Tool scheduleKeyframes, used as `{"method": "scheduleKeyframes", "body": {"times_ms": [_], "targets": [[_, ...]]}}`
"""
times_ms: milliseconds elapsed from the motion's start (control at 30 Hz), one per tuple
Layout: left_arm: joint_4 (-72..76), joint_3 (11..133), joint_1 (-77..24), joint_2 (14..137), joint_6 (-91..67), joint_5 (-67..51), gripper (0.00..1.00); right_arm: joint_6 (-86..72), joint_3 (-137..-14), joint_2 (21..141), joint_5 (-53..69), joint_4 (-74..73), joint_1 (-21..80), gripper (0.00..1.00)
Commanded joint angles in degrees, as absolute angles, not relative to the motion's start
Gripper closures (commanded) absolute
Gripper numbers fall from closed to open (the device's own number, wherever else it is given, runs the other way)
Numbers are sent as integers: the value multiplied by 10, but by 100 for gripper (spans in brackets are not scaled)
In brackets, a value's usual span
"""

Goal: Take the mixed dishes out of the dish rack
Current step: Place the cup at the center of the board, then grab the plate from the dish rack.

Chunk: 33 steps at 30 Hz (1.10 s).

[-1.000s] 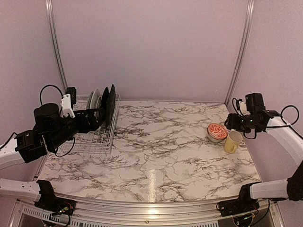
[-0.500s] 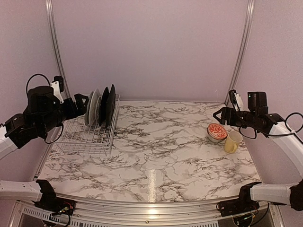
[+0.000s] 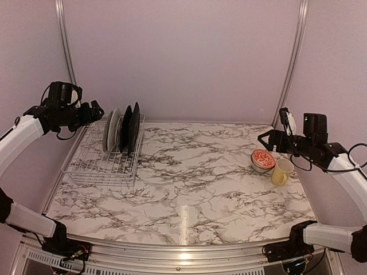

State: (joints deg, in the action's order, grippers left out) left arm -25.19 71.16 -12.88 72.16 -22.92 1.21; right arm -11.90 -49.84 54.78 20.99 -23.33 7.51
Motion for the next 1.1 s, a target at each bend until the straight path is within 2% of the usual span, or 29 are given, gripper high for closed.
{"method": "scheduleKeyframes", "body": {"times_ms": [0, 133, 333, 667, 900, 1067], "targets": [[-249, 769, -73, 824, -227, -117, 1, -122, -500, 542, 238, -209, 80, 16], [-249, 854, -55, 920, -245, -140, 5, -129, -498, 530, 247, -209, 81, 14], [-245, 913, -49, 993, -230, -101, 14, -136, -500, 527, 272, -212, 80, 12], [-234, 892, -43, 1024, -195, -123, 44, -144, -508, 522, 271, -214, 80, 12], [-239, 898, -36, 1049, -187, -147, 61, -152, -513, 541, 275, -204, 80, 13], [-232, 900, -24, 1074, -185, -186, 66, -161, -509, 558, 289, -185, 80, 14]]}}
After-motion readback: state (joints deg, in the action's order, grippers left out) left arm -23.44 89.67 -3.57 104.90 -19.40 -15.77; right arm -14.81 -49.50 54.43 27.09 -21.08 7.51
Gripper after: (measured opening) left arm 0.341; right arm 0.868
